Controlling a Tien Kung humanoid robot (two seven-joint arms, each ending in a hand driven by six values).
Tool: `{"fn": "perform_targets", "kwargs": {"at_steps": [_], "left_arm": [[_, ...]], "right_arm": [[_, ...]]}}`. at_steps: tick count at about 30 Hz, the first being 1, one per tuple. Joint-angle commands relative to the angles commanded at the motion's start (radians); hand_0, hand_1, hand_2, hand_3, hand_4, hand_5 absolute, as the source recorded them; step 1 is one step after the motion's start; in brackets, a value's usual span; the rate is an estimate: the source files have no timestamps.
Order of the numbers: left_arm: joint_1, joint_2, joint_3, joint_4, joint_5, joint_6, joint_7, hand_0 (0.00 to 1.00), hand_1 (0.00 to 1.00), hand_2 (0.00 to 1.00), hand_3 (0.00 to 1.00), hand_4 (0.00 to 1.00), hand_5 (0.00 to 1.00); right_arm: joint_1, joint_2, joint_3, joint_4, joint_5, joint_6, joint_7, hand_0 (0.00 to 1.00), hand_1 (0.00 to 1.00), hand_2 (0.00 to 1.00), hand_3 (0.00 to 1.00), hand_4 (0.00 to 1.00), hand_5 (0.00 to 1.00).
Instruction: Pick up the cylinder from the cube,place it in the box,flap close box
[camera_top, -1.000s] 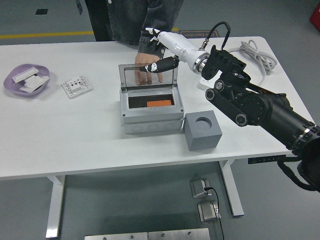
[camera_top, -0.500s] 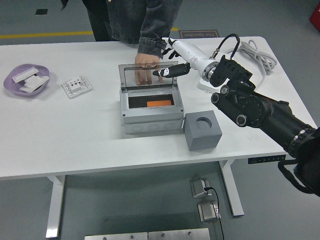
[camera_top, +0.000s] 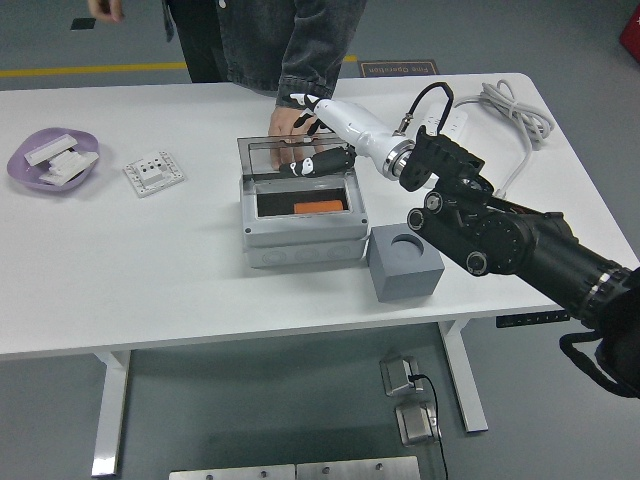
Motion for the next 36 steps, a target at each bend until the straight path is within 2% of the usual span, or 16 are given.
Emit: {"fn": "perform_targets", "kwargs": {"at_steps": [6,21,36], "left_arm": [[0.006,-0.002,-0.009,0.0,0.007,0.001,0.0,0.63,0.644,0.605,0.619,0.658,0.241],[0.016,-0.01,0.005,0.0,-0.012,0.003,-0.005,0.63,0.645,0.605,0.619,0.659,0.241],[0.026,-0.017,-0.007,0.0,-0.004,0.004,-0.005,0.63,0.644,0.606,0.619,0.661,0.241]], "right_arm": [[-0.012,-0.018,-0.013,0.052,-0.022,-0.001,-0.012,0.702,0.615,0.72,0.931,0.884,0.481],[-0.073,-0.058,-0.061,0.267,-0.124,0.011,-0.061,0.696,0.608,0.718,0.929,0.881,0.489],[-0.16,-0.084,-0.021,0.323,-0.151,0.01,-0.072,0.687,0.605,0.721,0.932,0.883,0.495]]}}
